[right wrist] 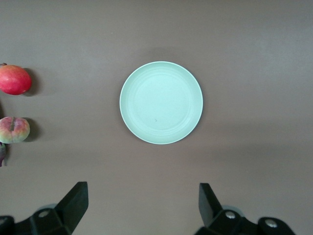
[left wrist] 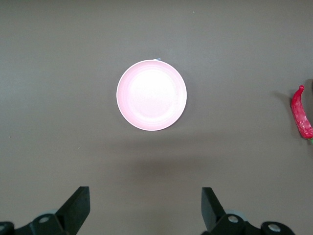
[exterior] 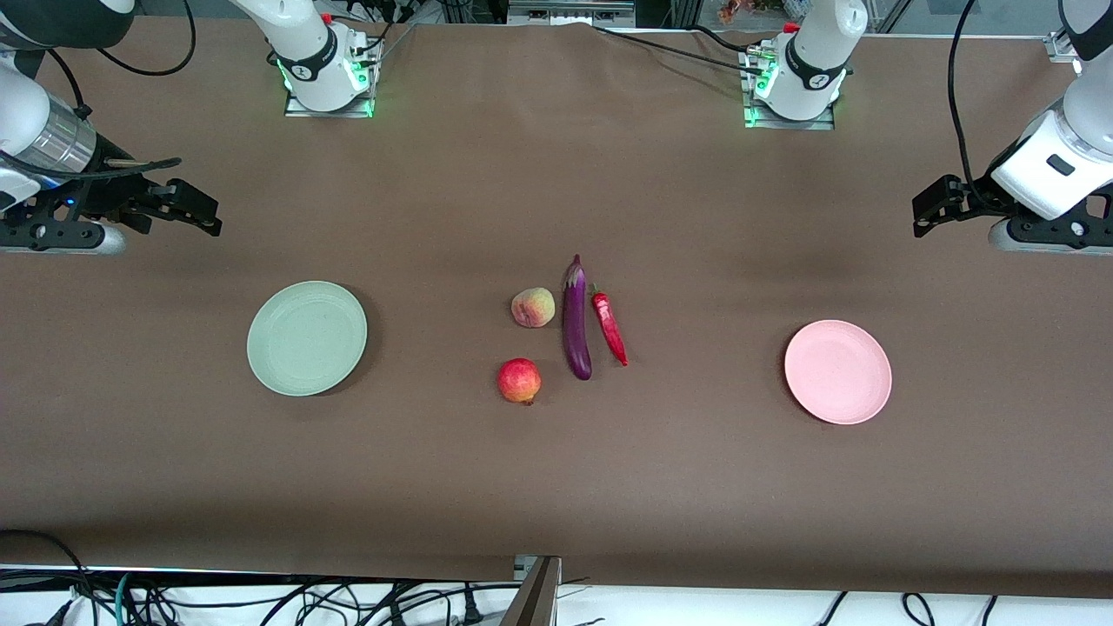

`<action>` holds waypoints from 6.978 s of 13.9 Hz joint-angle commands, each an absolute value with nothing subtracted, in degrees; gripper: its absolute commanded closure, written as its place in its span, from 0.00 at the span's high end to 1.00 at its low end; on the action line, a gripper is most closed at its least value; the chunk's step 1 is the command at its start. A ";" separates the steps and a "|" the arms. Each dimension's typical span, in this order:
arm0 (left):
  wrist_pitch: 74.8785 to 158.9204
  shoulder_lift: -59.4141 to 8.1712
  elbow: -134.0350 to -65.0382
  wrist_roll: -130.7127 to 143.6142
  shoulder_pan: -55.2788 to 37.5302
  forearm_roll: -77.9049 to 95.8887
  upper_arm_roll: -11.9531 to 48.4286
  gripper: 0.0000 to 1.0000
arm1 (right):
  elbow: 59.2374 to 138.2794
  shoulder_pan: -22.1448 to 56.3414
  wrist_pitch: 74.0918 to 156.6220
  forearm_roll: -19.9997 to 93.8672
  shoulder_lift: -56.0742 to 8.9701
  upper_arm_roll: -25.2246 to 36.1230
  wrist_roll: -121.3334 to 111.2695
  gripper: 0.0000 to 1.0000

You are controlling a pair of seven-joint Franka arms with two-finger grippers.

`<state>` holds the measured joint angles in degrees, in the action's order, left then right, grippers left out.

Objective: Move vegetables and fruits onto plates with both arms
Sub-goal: 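Reach the right gripper toward the red pomegranate, then lower the right gripper and grasp the red pomegranate, then carry the pomegranate to the green plate while the left gripper reaches the chili, then release the pomegranate on the plate while the left gripper grasps the chili, then grasp the peach with the right gripper while the left gripper carries the chili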

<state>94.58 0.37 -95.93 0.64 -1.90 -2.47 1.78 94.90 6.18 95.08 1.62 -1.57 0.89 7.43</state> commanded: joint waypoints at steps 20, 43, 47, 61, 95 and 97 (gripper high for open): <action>92.64 -0.53 -93.87 -0.17 -2.37 -3.60 1.85 1.00 | 69.00 30.05 131.99 1.23 -50.43 -0.44 49.20 1.00; 99.63 -19.40 -93.95 4.80 -13.25 6.68 2.81 1.00 | 84.76 23.47 114.50 0.97 -34.48 8.24 15.43 0.43; 114.22 -26.43 -93.87 27.98 -23.53 6.68 2.72 1.00 | 101.93 23.12 126.97 1.32 -28.91 14.58 7.30 0.54; 140.10 -43.15 -94.04 45.53 -34.19 5.71 2.64 0.19 | 87.73 24.69 116.37 8.17 -32.51 3.97 37.84 0.99; 120.81 -34.27 -93.17 25.88 -18.60 15.54 8.70 1.00 | 86.20 30.06 103.19 8.89 -33.76 12.37 33.44 0.26; 131.87 -37.16 -93.16 32.76 -24.14 16.26 8.61 1.00 | 91.21 30.06 103.97 7.56 -31.47 16.58 25.79 0.28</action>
<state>124.26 -34.52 -93.49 27.20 -19.20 14.71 9.33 85.11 29.01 103.37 9.26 -34.64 13.58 31.97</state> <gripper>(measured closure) 0.000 0.203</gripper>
